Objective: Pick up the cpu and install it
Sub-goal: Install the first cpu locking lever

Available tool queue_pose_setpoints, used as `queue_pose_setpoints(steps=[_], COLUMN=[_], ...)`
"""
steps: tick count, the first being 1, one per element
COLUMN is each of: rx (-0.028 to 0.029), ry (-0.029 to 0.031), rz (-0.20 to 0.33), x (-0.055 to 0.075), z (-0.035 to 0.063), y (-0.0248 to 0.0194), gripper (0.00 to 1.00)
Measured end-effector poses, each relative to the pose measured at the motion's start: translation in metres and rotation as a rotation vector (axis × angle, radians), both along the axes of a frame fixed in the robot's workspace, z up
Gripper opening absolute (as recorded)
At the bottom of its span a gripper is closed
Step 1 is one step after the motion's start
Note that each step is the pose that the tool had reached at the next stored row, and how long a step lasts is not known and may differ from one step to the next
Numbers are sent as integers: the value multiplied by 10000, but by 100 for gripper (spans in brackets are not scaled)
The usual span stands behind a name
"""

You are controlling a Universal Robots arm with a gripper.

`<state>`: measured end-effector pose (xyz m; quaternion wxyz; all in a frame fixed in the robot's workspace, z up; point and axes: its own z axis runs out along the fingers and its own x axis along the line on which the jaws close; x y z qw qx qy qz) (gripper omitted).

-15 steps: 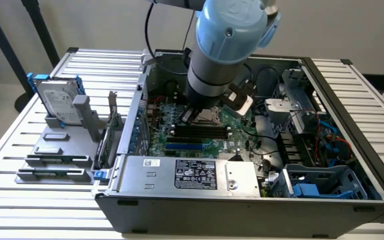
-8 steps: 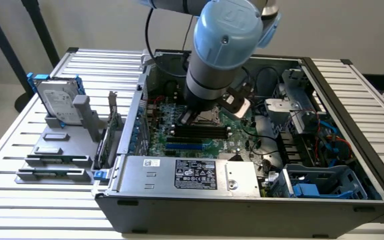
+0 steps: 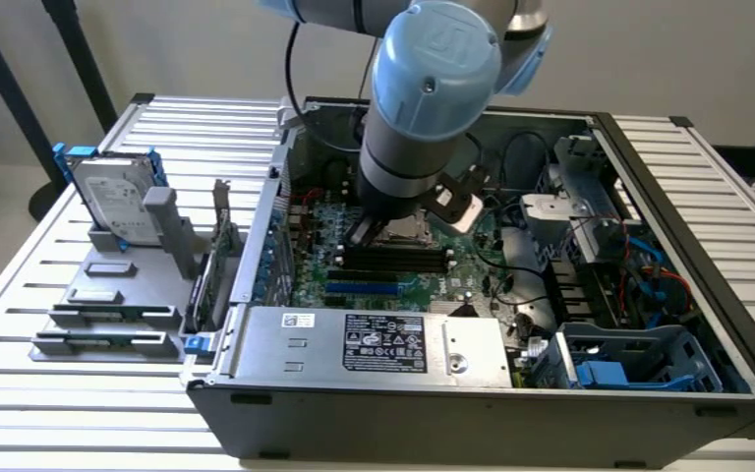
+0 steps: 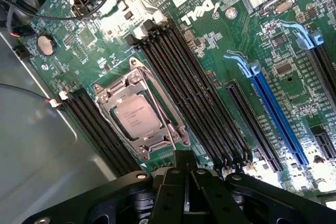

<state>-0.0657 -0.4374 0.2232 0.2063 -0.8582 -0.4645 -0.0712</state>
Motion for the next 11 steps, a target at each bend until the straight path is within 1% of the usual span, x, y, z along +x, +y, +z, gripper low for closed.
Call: queue_pose_setpoints(steps=[6, 11], rx=[-2, -30], ry=[-12, -35], rz=[0, 0], x=[-48, -88], z=[-109, -185], y=[40, 87], gripper=[11, 11])
